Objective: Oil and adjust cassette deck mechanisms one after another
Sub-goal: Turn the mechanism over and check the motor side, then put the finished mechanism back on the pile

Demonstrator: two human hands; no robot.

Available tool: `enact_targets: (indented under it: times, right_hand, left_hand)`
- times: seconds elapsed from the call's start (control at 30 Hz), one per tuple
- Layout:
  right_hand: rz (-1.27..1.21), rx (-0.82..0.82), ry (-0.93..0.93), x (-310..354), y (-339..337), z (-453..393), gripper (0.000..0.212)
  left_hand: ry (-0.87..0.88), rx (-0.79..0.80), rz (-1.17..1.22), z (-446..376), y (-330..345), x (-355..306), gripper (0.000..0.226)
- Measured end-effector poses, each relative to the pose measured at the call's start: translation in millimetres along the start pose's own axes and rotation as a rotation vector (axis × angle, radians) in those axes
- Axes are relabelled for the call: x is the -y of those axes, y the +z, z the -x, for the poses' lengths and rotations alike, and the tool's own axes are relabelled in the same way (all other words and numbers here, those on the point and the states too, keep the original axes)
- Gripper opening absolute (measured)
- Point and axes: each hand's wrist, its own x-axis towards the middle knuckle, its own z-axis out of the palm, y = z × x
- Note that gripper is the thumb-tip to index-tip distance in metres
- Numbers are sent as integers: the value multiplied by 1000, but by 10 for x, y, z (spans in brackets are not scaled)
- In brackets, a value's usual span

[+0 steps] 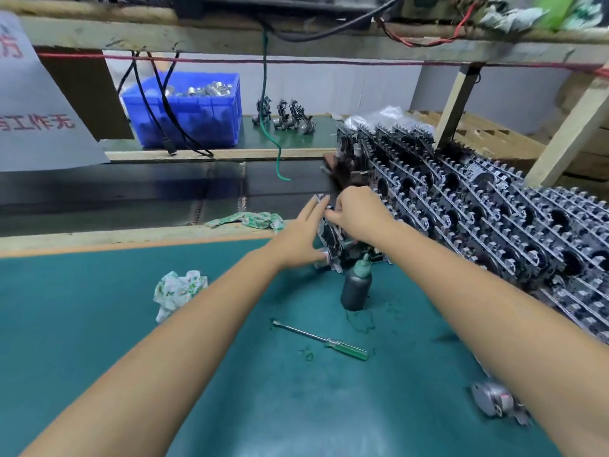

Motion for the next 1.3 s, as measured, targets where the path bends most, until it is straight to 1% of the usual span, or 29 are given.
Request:
enact_targets:
  times: [0.07, 0.13, 0.27, 0.37, 0.5, 0.6, 0.7, 0.77, 0.83, 0.9, 1.0, 1.07, 1.1, 1.2, 1.3]
  right_hand:
    - [38, -10, -14, -9, -25, -9, 44]
    - [50, -18, -12, -28, -32, -10, 43]
    - [27, -21, -12, -86, -30, 8, 38]
    - [-4, 7, -4, -107, -43, 16, 33]
    - [-36, 65, -5, -109, -95, 37, 25]
    - [6, 113, 2, -65, -175, 59, 22]
    - [120, 70, -40, 19, -286, 147, 28]
    - [171, -6, -107, 115, -378, 261, 30]
    - [157, -51, -179, 260, -453, 402, 24]
    - [64, -3, -243, 477, -481, 561, 20]
    - [-37, 101, -393, 863, -349, 743, 16]
    - [-53, 149, -517, 1168, -145, 793, 18]
    - [-60, 182, -567, 1330, -32, 804, 20]
    - [-89, 272, -663, 1856, 333, 819, 20]
    - [-123, 298, -747, 2403, 645, 804, 22]
  left_hand:
    - [28, -19, 156, -7, 65, -13, 118]
    - [54, -41, 201, -25, 110, -4, 124]
    - [62, -154, 194, -58, 201, -10, 119]
    - [57, -241, 197, -87, 296, -26, 113]
    - [33, -210, 137, -142, 298, -34, 112]
    - [-24, -171, 110, -122, 268, -92, 114]
    - [-23, -199, 69, 22, 167, -185, 114]
    - [-10, -285, 20, 206, 18, -232, 102]
    - [13, -384, 17, 476, -157, -245, 77]
    - [35, -442, -3, 821, -318, -216, 51]
    - [-2, -423, 11, 1365, -455, -87, 24]
    - [-99, -370, 31, 1726, -510, 71, 6]
    - [-164, -336, 33, 1894, -538, 172, 4]
    - [-366, -224, -35, 2368, -688, 518, 10]
    - [-520, -141, -162, 2781, -917, 826, 12]
